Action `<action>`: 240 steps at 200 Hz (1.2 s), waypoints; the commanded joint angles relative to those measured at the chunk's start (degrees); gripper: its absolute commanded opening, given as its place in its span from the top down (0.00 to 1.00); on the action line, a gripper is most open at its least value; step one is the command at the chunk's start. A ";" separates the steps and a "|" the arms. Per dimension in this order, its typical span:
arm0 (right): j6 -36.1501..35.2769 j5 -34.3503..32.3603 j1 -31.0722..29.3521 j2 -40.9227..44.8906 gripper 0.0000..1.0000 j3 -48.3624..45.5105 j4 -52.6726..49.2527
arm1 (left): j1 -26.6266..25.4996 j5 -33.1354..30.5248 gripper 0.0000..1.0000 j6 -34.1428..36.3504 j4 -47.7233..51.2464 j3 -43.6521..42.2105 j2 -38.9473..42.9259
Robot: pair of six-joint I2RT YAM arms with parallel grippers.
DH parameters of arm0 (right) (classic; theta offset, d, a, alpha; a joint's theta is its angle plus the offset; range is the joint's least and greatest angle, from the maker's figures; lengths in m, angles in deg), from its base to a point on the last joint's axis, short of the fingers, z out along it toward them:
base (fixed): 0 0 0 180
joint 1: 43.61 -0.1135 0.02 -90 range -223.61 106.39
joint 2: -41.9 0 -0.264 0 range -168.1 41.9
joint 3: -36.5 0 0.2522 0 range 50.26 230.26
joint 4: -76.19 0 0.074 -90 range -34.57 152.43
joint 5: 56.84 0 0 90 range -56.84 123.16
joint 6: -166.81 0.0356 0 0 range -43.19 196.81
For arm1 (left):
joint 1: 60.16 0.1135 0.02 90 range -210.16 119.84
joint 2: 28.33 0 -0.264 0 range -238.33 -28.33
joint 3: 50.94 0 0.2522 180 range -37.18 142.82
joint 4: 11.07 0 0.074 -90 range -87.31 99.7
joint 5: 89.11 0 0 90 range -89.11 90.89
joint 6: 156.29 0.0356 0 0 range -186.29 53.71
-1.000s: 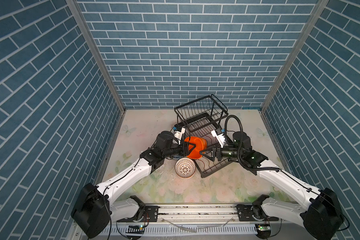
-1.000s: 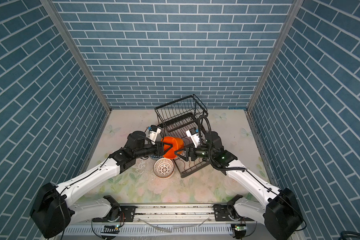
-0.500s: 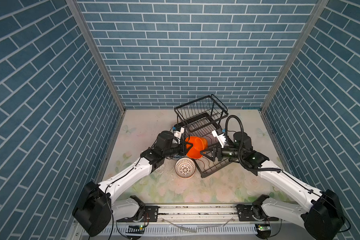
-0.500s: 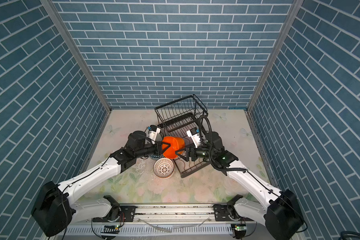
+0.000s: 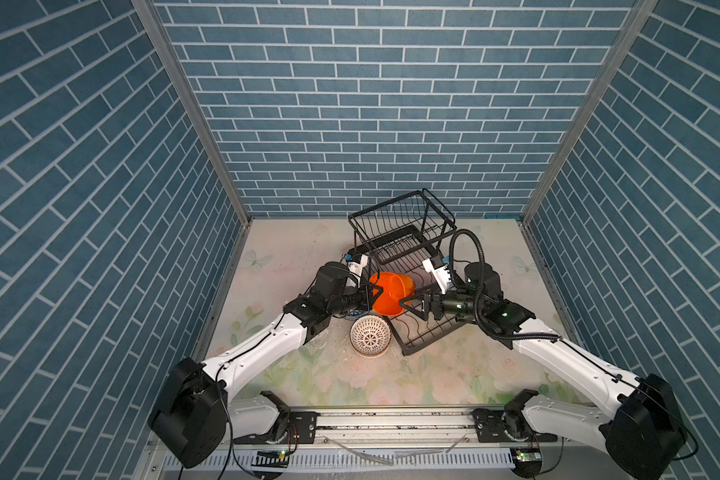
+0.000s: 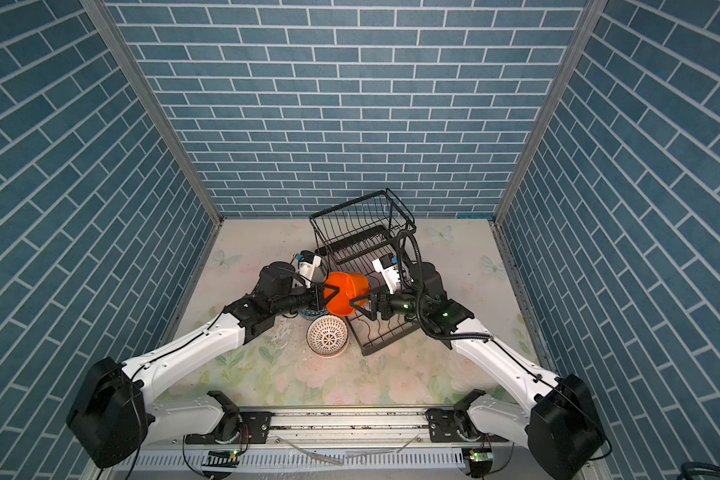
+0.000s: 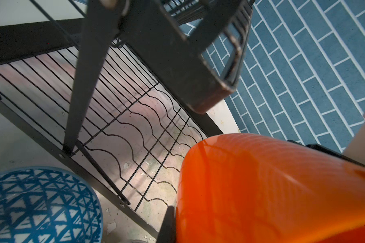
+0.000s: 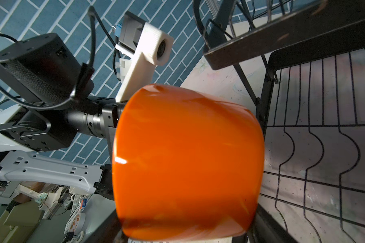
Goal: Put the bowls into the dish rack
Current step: 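Grasp the orange bowl with the right gripper beside the left gripper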
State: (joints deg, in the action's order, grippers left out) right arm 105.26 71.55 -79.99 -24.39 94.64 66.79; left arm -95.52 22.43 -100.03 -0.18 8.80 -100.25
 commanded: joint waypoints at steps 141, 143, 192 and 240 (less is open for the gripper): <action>-0.85 1.04 -0.27 -3.08 0.31 4.01 4.43 | -1.48 7.47 0.68 0.35 -5.03 0.21 0.56; -0.85 0.91 -0.27 -3.07 0.31 3.93 4.47 | -1.47 7.42 0.67 0.34 -5.04 0.20 0.58; -2.37 -2.36 -0.28 -2.37 0.34 3.70 2.62 | -1.48 7.32 0.54 0.25 -5.18 -0.01 0.57; -3.56 -5.41 -0.27 -2.44 0.37 3.70 1.22 | -1.49 6.82 0.44 0.49 -5.30 -0.20 0.15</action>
State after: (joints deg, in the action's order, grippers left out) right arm 104.65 68.75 -79.99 -27.71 97.24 67.53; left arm -96.19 27.09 -100.20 -2.41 8.80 -100.25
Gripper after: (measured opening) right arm 0.800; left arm 0.542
